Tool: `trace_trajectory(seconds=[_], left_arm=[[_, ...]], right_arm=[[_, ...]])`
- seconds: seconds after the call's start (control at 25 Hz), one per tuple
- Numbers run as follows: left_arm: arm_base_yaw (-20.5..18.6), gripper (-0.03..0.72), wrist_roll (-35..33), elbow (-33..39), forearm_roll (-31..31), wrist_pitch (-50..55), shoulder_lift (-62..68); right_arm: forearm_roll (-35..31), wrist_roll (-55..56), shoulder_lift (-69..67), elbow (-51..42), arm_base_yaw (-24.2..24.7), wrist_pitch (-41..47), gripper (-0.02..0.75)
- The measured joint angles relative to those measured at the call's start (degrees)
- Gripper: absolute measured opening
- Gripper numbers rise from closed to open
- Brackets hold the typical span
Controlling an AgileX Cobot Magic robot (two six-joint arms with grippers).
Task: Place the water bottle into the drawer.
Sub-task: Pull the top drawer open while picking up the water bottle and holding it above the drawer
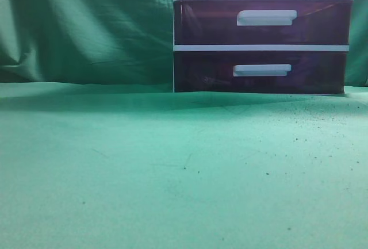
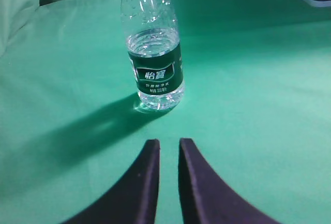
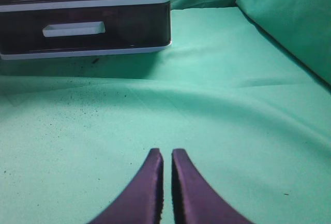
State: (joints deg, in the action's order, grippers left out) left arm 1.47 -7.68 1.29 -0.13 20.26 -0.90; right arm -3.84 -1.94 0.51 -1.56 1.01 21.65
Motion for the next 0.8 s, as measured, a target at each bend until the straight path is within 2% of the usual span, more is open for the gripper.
trace_trajectory(seconds=[0.68, 0.76, 0.8], left_arm=[[0.0, 0.076, 0.0, 0.0, 0.0, 0.0, 0.0], [0.0, 0.076, 0.56, 0.0, -2.03, -0.42, 0.0], [0.0, 0.076, 1.57, 0.0, -5.26, -1.23, 0.0]], right_arm=[[0.0, 0.0, 0.0, 0.0, 0.0, 0.0, 0.049], [0.0, 0.0, 0.0, 0.0, 0.0, 0.0, 0.049], [0.0, 0.0, 0.0, 0.0, 0.0, 0.0, 0.049]])
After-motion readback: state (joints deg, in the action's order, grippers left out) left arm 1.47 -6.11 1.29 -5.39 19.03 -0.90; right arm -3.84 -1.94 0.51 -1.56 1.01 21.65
